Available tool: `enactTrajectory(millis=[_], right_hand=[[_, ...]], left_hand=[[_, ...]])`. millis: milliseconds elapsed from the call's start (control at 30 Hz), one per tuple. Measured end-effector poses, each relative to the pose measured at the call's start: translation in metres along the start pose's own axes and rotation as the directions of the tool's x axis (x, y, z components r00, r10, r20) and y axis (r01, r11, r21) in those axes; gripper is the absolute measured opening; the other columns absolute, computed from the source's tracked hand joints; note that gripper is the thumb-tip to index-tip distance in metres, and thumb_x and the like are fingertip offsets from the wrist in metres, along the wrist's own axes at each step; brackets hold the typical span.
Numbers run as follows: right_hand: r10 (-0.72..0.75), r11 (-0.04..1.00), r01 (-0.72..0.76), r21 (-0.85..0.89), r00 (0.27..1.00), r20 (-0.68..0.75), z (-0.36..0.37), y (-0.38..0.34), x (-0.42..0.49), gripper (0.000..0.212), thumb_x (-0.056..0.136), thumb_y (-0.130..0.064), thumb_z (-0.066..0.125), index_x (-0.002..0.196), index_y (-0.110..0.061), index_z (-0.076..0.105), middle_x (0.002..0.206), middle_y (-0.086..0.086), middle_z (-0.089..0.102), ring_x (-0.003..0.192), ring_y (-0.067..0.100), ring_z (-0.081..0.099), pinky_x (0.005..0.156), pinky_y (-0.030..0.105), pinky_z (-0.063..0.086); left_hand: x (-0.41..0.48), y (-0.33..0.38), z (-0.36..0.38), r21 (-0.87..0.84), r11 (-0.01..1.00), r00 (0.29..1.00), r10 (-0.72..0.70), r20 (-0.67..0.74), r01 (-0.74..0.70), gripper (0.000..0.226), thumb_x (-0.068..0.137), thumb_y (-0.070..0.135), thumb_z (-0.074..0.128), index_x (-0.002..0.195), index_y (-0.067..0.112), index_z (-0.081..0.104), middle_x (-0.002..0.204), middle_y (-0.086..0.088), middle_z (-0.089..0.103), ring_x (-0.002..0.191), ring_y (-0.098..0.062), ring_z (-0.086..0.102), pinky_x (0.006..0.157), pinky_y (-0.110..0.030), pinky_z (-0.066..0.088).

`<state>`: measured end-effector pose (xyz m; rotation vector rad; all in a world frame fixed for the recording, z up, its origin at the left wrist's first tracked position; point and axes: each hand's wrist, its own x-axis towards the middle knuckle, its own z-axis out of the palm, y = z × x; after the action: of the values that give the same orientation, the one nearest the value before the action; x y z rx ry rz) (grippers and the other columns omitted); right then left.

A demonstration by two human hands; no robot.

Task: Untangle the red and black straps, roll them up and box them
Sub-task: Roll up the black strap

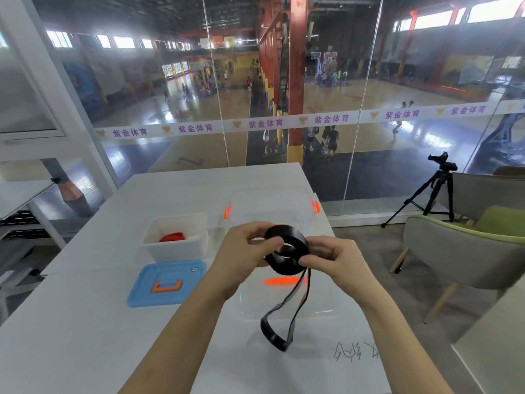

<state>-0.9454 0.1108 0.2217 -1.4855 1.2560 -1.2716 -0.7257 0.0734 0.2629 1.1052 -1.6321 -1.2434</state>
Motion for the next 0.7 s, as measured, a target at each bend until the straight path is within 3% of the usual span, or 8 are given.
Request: enactTrajectory(millis=[67,133,233,333,400,467,567,700], right_hand=[[0.002,1.000,-0.002,0.008,0.999,-0.035,0.001,0.001,-0.001,0.033,0.085,0.002,0.081,0.106,-0.024,0.080,0.098,-0.002,0.085,0.097,0.016,0.081,0.095,0.035,0.062],[0.008,1.000,-0.010,-0.025,0.998,-0.060,0.001,0.003,-0.002,0.030,0.084,0.000,0.084,0.103,-0.024,0.081,0.095,-0.003,0.085,0.093,0.014,0.081,0.095,0.036,0.063],[0.033,0.987,-0.036,-0.159,0.999,-0.021,-0.004,0.005,-0.002,0.027,0.082,-0.010,0.088,0.104,-0.024,0.082,0.093,-0.008,0.084,0.091,0.010,0.081,0.093,0.036,0.063],[0.063,0.967,-0.049,-0.249,0.997,0.048,-0.004,0.005,-0.002,0.027,0.081,-0.014,0.089,0.106,-0.025,0.083,0.093,-0.010,0.083,0.092,0.007,0.080,0.093,0.037,0.063],[0.059,0.958,-0.039,-0.285,0.996,0.063,0.000,0.005,-0.003,0.027,0.081,-0.014,0.088,0.105,-0.026,0.083,0.091,-0.011,0.083,0.090,0.007,0.079,0.092,0.036,0.064],[0.048,0.958,-0.028,-0.287,0.997,0.065,0.003,0.006,-0.003,0.027,0.082,-0.013,0.087,0.104,-0.026,0.083,0.092,-0.011,0.083,0.090,0.007,0.079,0.092,0.036,0.064],[0.056,0.980,-0.041,-0.196,0.996,0.073,0.001,0.008,-0.003,0.031,0.083,-0.009,0.086,0.109,-0.024,0.081,0.099,-0.008,0.083,0.098,0.009,0.079,0.096,0.033,0.061],[0.070,0.991,-0.068,-0.116,0.997,0.016,-0.007,0.011,-0.005,0.031,0.083,-0.005,0.085,0.108,-0.023,0.081,0.099,-0.006,0.084,0.099,0.011,0.080,0.098,0.034,0.059]], left_hand=[[0.000,-0.003,0.001,-0.065,0.998,0.999,-0.027,-0.020,0.025,0.020,0.096,0.011,0.069,0.111,0.021,0.077,0.105,-0.002,0.079,0.099,-0.021,0.077,0.093,-0.052,0.062],[0.000,-0.010,-0.001,-0.018,0.999,0.999,-0.040,0.016,0.041,0.021,0.097,0.013,0.068,0.114,0.024,0.075,0.109,0.001,0.079,0.102,-0.018,0.076,0.096,-0.052,0.061],[0.002,-0.018,-0.006,0.206,0.979,0.997,-0.011,0.082,-0.006,0.035,0.096,0.021,0.072,0.128,0.034,0.068,0.121,0.012,0.075,0.113,-0.008,0.071,0.105,-0.044,0.056],[0.005,-0.017,-0.007,0.454,0.889,0.997,0.033,0.070,-0.061,0.059,0.089,0.030,0.078,0.144,0.040,0.058,0.137,0.019,0.065,0.125,0.001,0.059,0.110,-0.030,0.048],[0.007,-0.016,-0.004,0.526,0.842,0.988,0.050,0.143,-0.119,0.045,0.089,0.032,0.077,0.133,0.038,0.068,0.130,0.016,0.069,0.120,-0.003,0.062,0.109,-0.035,0.049],[0.006,-0.018,-0.001,0.567,0.806,0.977,0.067,0.201,-0.171,0.023,0.090,0.031,0.073,0.113,0.038,0.075,0.107,0.014,0.073,0.104,-0.008,0.065,0.099,-0.040,0.051],[0.002,-0.022,0.002,0.480,0.862,0.983,0.101,0.156,-0.165,0.013,0.092,0.025,0.068,0.097,0.036,0.072,0.092,0.010,0.072,0.097,-0.011,0.067,0.093,-0.041,0.055],[-0.006,-0.023,0.005,0.108,0.994,0.999,0.003,0.048,-0.008,0.020,0.098,0.014,0.062,0.105,0.029,0.074,0.091,-0.003,0.076,0.098,-0.024,0.074,0.092,-0.039,0.063]])
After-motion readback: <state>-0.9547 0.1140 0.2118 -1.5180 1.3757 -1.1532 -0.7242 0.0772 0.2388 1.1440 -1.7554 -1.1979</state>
